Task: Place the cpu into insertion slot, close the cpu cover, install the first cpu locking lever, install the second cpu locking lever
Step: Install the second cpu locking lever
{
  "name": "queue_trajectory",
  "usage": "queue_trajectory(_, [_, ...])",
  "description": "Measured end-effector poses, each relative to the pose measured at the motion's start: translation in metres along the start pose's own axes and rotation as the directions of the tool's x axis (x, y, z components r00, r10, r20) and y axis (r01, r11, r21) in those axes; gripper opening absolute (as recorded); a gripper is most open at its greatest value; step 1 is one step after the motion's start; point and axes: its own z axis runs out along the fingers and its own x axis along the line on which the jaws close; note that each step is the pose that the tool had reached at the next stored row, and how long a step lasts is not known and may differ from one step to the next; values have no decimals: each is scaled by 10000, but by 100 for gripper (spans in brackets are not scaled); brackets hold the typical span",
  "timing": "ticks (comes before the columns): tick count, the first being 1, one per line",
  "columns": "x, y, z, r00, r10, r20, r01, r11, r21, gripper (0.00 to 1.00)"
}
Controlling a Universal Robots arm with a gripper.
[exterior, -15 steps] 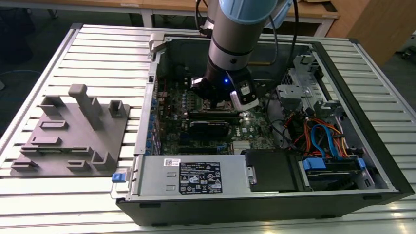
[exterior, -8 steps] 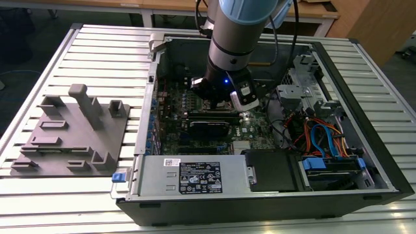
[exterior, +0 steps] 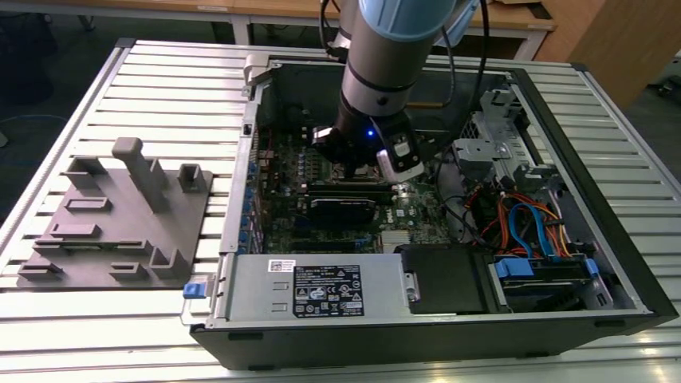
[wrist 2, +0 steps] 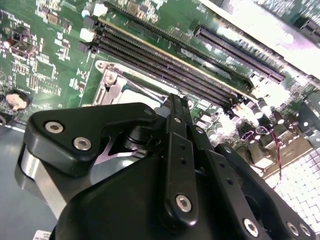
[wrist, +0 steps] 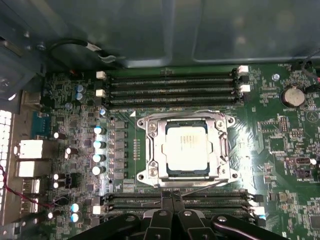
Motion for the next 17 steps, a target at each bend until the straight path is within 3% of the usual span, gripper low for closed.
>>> queue_trajectory(1, [0, -3, 2, 10000, 1, -19, -2, 10000, -64, 10])
queue_trajectory(3, [0, -16, 17, 10000, 2, -34, -3, 9999, -101, 10])
queue_trajectory(6, [21, -36, 57, 10000, 6, -53, -7, 10000, -98, 10])
queue_trajectory(11, [114, -57, 133, 10000, 10, -72, -11, 9999, -101, 10])
queue_trajectory(17, [141, -60, 147, 10000, 6, -75, -7, 9999, -156, 10])
